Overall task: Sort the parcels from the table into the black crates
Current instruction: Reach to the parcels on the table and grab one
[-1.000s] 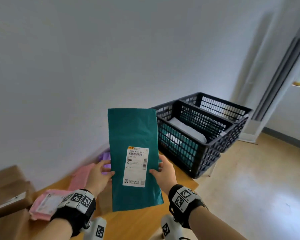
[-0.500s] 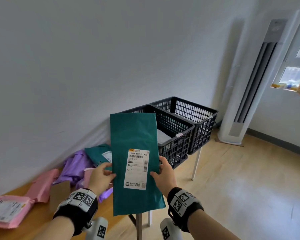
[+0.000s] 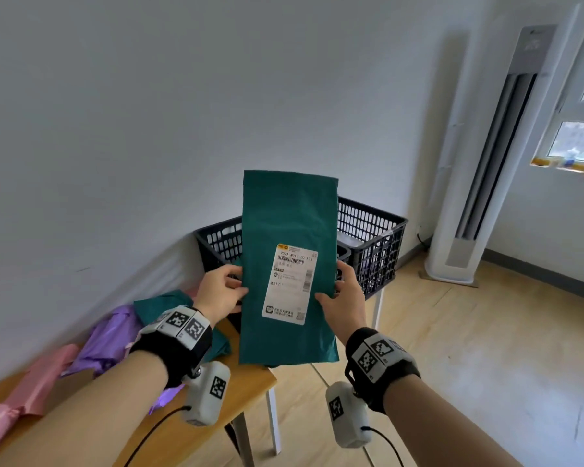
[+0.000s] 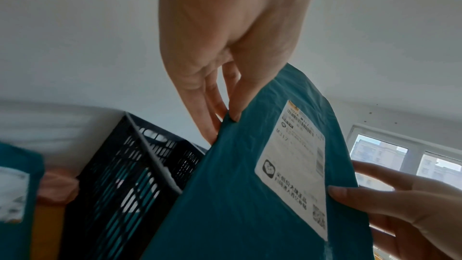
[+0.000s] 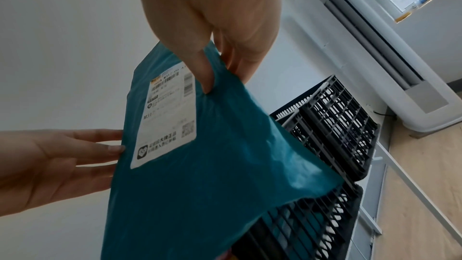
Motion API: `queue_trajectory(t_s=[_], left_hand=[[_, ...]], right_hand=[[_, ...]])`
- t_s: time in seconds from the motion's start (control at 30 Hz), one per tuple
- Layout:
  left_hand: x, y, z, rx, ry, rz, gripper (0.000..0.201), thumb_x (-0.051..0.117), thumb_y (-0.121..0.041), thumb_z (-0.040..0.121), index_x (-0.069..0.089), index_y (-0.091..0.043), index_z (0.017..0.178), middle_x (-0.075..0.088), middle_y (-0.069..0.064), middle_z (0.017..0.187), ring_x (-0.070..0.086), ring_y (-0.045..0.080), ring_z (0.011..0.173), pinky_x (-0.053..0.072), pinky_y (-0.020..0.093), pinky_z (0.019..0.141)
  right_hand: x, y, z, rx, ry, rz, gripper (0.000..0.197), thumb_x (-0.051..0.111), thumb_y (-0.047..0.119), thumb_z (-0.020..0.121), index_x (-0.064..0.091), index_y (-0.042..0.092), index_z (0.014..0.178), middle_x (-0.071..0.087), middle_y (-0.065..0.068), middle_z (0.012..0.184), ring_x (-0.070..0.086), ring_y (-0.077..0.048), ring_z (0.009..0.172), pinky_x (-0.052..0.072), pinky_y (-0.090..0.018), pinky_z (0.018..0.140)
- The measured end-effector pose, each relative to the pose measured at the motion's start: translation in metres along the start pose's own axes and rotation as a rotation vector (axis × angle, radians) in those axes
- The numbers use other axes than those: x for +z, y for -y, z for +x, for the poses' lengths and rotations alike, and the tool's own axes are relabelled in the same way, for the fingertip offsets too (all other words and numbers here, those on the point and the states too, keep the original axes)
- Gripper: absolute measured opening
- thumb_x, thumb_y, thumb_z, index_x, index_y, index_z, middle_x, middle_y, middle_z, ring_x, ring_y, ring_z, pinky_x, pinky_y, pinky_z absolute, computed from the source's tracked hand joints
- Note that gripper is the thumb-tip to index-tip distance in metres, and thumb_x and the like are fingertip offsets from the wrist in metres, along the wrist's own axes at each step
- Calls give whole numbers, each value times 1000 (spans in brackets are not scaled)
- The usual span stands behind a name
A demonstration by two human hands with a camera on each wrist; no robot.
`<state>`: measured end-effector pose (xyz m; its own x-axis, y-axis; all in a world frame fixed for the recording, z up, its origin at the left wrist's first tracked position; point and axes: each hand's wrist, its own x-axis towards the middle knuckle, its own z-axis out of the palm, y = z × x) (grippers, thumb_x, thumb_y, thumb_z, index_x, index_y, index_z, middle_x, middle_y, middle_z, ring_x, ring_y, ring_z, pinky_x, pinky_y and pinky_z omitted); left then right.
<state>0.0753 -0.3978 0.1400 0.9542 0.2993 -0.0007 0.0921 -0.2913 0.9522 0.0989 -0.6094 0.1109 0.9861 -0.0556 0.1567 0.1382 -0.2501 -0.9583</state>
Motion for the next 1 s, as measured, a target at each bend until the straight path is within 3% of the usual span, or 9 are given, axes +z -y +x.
queue_trajectory(t_s=[0.17, 0.27, 0.37, 0.43, 0.5, 0.6, 0.8, 0.9, 1.0], left_hand=[[18, -27, 52, 45, 22, -18, 31, 58, 6, 88, 57, -9, 115, 64, 17, 99, 66, 23, 80, 59, 30, 57], [23, -40, 83, 47, 51, -38, 30, 57, 5, 89, 56, -7, 117, 64, 17, 97, 67, 26, 80, 59, 33, 61], [24, -52, 123, 41, 52, -63, 32, 57, 6, 89, 56, -6, 119, 61, 12, 92, 65, 24, 77, 60, 34, 60], [22, -60, 147, 29, 55, -70, 35, 57, 7, 89, 54, -6, 122, 61, 15, 95, 65, 25, 77, 60, 36, 61], [17, -66, 170, 27, 65, -63, 40, 57, 8, 88, 52, -8, 125, 62, 19, 100, 65, 27, 80, 60, 39, 64], [11, -72, 201, 27, 74, -64, 50, 57, 9, 88, 46, -16, 130, 63, 17, 94, 65, 24, 75, 60, 36, 59], [11, -66, 249, -31, 45, -45, 56, 54, 11, 88, 42, -20, 133, 64, 13, 86, 64, 21, 68, 59, 39, 61], [17, -59, 268, -69, 41, -13, 55, 54, 11, 88, 42, -17, 133, 61, 15, 100, 64, 22, 73, 59, 37, 55], [28, -51, 286, -100, 57, 78, 53, 56, 9, 87, 41, -15, 133, 54, 16, 123, 66, 32, 90, 59, 43, 57]], right_hand=[[-12, 13, 57, -47, -21, -1, 56, 63, -3, 84, 44, 22, 131, 60, 14, 88, 60, 1, 79, 57, -35, 80], [-15, 24, 95, -47, 11, -1, 53, 63, -4, 84, 45, 19, 128, 66, 5, 95, 64, -7, 80, 57, -31, 77], [-11, 37, 137, -54, 55, -37, 53, 63, -5, 84, 43, 19, 127, 63, 9, 89, 64, -10, 80, 58, -34, 75], [-7, 45, 166, -60, 92, -65, 51, 64, -5, 84, 45, 16, 125, 65, 3, 94, 64, -10, 81, 57, -30, 72], [0, 51, 195, -70, 124, -105, 51, 66, -5, 82, 47, 14, 125, 66, -4, 101, 65, -15, 86, 56, -31, 74], [13, 57, 235, -79, 166, -135, 52, 69, -5, 79, 49, 10, 124, 66, -6, 102, 66, -20, 92, 57, -39, 83], [40, 54, 299, -67, 260, -225, 53, 70, -5, 77, 49, 9, 123, 67, -11, 105, 66, -24, 94, 56, -37, 82], [51, 43, 325, -43, 312, -307, 53, 70, -5, 77, 50, 7, 123, 66, -13, 106, 65, -25, 94, 54, -32, 78], [65, 22, 349, -26, 360, -433, 55, 73, -2, 74, 51, 5, 124, 64, -13, 109, 63, -27, 98, 54, -39, 85]])
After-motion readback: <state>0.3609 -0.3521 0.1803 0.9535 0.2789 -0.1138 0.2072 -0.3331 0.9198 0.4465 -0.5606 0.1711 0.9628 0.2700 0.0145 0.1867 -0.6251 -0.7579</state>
